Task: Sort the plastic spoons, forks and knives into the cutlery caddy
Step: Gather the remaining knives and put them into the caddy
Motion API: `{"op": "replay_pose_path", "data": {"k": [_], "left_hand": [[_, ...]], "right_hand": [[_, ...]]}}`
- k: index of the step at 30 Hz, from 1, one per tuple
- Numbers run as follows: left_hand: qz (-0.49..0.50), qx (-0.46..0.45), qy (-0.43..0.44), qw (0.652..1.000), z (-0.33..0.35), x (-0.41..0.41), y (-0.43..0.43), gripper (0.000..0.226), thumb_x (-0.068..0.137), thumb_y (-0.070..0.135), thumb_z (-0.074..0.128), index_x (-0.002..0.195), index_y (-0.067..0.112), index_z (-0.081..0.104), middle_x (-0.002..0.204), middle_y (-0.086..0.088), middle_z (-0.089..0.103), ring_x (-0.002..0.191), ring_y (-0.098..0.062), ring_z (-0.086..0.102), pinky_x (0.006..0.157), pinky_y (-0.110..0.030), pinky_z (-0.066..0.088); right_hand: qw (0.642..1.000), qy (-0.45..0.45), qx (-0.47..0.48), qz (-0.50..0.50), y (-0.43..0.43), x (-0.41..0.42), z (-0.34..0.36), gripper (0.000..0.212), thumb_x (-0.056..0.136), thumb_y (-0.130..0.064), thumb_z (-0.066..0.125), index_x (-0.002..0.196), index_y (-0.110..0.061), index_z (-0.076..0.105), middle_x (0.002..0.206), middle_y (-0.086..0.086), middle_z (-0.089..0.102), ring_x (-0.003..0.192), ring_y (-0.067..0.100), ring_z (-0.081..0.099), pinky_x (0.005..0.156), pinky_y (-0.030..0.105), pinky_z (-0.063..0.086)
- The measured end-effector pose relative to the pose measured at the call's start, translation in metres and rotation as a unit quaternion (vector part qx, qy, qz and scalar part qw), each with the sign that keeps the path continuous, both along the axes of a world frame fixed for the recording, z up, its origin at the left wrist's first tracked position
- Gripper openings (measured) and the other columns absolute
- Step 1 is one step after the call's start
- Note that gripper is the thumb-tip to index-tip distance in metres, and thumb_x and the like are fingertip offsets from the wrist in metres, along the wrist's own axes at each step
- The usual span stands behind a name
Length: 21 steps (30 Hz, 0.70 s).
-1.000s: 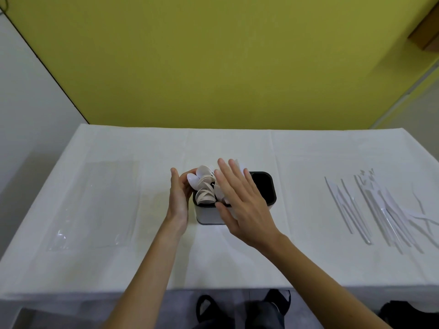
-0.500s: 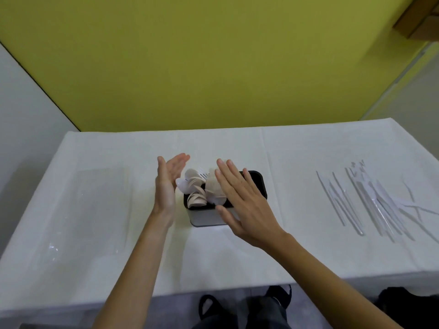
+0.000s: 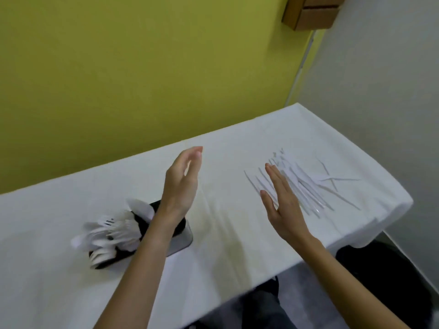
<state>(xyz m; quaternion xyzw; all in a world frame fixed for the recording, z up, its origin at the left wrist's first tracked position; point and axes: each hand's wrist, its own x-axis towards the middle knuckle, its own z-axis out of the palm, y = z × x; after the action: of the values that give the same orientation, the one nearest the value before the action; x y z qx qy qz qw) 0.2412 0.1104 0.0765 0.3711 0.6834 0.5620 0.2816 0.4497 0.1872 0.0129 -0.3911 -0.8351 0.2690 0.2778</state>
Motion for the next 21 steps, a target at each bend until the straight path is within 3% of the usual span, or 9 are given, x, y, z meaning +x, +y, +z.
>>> {"op": "replay_pose_path", "data": {"k": [3, 5, 6, 9, 11, 13, 15, 19, 21], "left_hand": [[-0.01, -0.097, 0.01, 0.995, -0.029, 0.032, 0.038, 0.02, 0.097, 0.029, 0.051, 0.111, 0.02, 0.061, 0.111, 0.004, 0.064, 0.099, -0.005, 0.059, 0.075, -0.004, 0.04], [-0.005, -0.186, -0.001, 0.983, -0.053, 0.047, 0.056, 0.021, 0.094, 0.031, 0.055, 0.109, 0.017, 0.061, 0.105, -0.001, 0.064, 0.095, -0.018, 0.062, 0.077, -0.021, 0.047], [-0.008, -0.227, 0.001, 0.974, -0.067, 0.058, 0.071, 0.026, 0.092, 0.033, 0.057, 0.111, 0.015, 0.06, 0.103, -0.002, 0.063, 0.095, -0.022, 0.062, 0.08, -0.029, 0.049], [-0.021, -0.337, 0.024, 0.941, -0.101, 0.086, 0.097, 0.046, 0.088, 0.044, 0.059, 0.12, 0.013, 0.052, 0.103, -0.003, 0.06, 0.1, -0.023, 0.059, 0.089, -0.035, 0.048], [-0.022, -0.385, 0.047, 0.921, -0.117, 0.105, 0.111, 0.065, 0.082, 0.055, 0.062, 0.128, 0.012, 0.044, 0.121, -0.006, 0.054, 0.113, -0.026, 0.055, 0.094, -0.036, 0.046], [-0.008, -0.404, 0.099, 0.909, -0.125, 0.121, 0.117, 0.081, 0.077, 0.06, 0.066, 0.134, 0.01, 0.037, 0.135, -0.006, 0.044, 0.119, -0.027, 0.052, 0.089, -0.034, 0.043], [0.006, -0.405, 0.164, 0.899, -0.131, 0.136, 0.123, 0.084, 0.072, 0.061, 0.07, 0.13, 0.01, 0.037, 0.133, -0.005, 0.043, 0.117, -0.026, 0.051, 0.08, -0.034, 0.043], [0.016, -0.395, 0.207, 0.895, -0.137, 0.144, 0.134, 0.071, 0.075, 0.053, 0.071, 0.124, 0.011, 0.04, 0.125, -0.005, 0.045, 0.112, -0.025, 0.053, 0.07, -0.03, 0.038], [0.033, -0.383, 0.201, 0.901, -0.138, 0.143, 0.139, 0.062, 0.08, 0.046, 0.07, 0.123, 0.011, 0.043, 0.123, -0.005, 0.047, 0.109, -0.025, 0.055, 0.07, -0.03, 0.039]], "right_hand": [[0.997, -0.028, -0.056, -0.036, 0.033, 0.04, -0.019, 0.048, 0.099, -0.023, 0.046, 0.145, -0.016, 0.034, 0.151, -0.002, 0.037, 0.141, 0.013, 0.031, 0.115, 0.024, 0.024], [0.995, -0.051, -0.065, -0.064, 0.051, 0.062, -0.031, 0.046, 0.097, -0.014, 0.049, 0.142, -0.012, 0.04, 0.146, 0.003, 0.043, 0.137, 0.019, 0.038, 0.113, 0.03, 0.03], [0.993, -0.065, -0.066, -0.08, 0.067, 0.077, -0.036, 0.045, 0.096, -0.01, 0.049, 0.141, -0.011, 0.042, 0.145, 0.005, 0.045, 0.135, 0.021, 0.041, 0.111, 0.029, 0.03], [0.978, -0.15, -0.09, -0.115, 0.111, 0.118, -0.05, 0.05, 0.094, -0.008, 0.051, 0.142, -0.011, 0.039, 0.149, 0.007, 0.039, 0.138, 0.022, 0.035, 0.113, 0.029, 0.025], [0.958, -0.254, -0.096, -0.095, 0.146, 0.146, -0.061, 0.062, 0.093, -0.022, 0.057, 0.147, -0.013, 0.03, 0.156, 0.007, 0.027, 0.145, 0.025, 0.022, 0.116, 0.038, 0.021], [0.926, -0.358, -0.108, -0.057, 0.17, 0.165, -0.07, 0.081, 0.089, -0.044, 0.059, 0.151, -0.015, 0.016, 0.16, 0.005, 0.011, 0.148, 0.027, 0.007, 0.118, 0.044, 0.012], [0.911, -0.388, -0.129, -0.047, 0.188, 0.178, -0.078, 0.09, 0.084, -0.057, 0.059, 0.151, -0.017, 0.014, 0.16, 0.005, 0.009, 0.148, 0.028, 0.005, 0.118, 0.044, 0.012], [0.933, -0.349, -0.052, -0.072, 0.212, 0.182, -0.081, 0.063, 0.086, -0.051, 0.06, 0.136, -0.019, 0.039, 0.142, 0.006, 0.038, 0.127, 0.029, 0.036, 0.1, 0.039, 0.034], [0.936, -0.341, -0.024, -0.085, 0.225, 0.175, -0.081, 0.046, 0.088, -0.046, 0.06, 0.123, -0.018, 0.05, 0.125, 0.008, 0.048, 0.11, 0.03, 0.045, 0.087, 0.038, 0.036]]}}
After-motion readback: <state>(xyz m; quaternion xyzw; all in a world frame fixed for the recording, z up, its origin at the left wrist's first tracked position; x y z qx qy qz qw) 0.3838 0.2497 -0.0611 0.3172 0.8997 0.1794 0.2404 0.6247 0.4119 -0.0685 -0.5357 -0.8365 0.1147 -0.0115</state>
